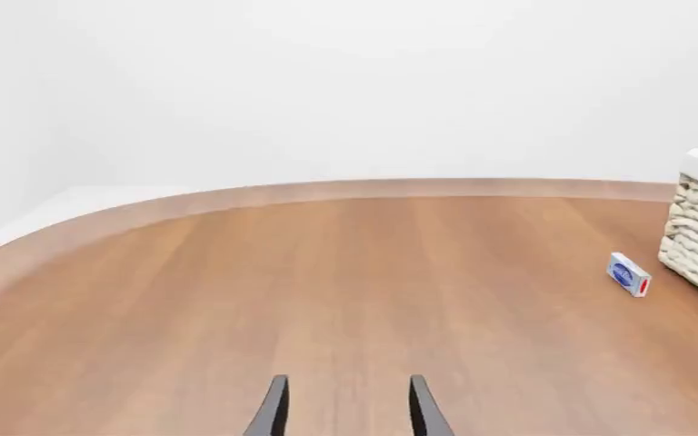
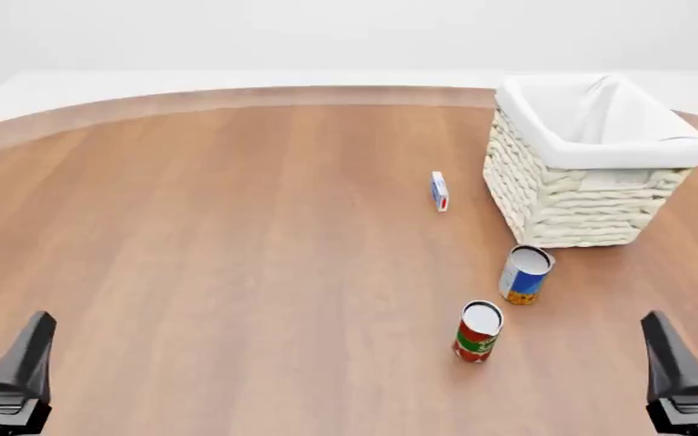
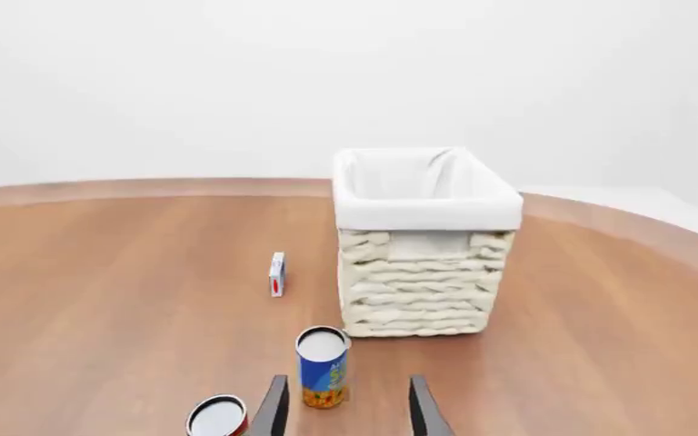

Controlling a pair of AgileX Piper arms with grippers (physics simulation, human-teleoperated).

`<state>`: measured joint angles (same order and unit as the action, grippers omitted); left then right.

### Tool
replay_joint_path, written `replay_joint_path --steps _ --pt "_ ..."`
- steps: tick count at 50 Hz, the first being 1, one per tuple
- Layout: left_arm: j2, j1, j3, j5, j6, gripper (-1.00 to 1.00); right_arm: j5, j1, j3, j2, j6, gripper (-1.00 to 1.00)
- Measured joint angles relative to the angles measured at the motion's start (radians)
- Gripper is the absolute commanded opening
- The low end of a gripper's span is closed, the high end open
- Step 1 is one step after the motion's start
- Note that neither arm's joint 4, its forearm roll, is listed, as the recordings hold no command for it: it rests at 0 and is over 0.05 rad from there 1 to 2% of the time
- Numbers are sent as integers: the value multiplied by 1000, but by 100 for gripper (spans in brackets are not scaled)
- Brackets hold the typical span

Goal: Pick up the alphabet soup and the cream cheese box, and put them in the basket.

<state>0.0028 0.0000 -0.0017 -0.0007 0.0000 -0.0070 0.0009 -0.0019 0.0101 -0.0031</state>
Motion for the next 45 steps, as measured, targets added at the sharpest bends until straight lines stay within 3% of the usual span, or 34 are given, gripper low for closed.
replay_joint_path --steps 25,45 --pt "4 0 -2 -1 0 100 -29 38 -26 72 -47 100" --pt "4 0 -3 -1 0 100 -105 149 -88 228 -74 100"
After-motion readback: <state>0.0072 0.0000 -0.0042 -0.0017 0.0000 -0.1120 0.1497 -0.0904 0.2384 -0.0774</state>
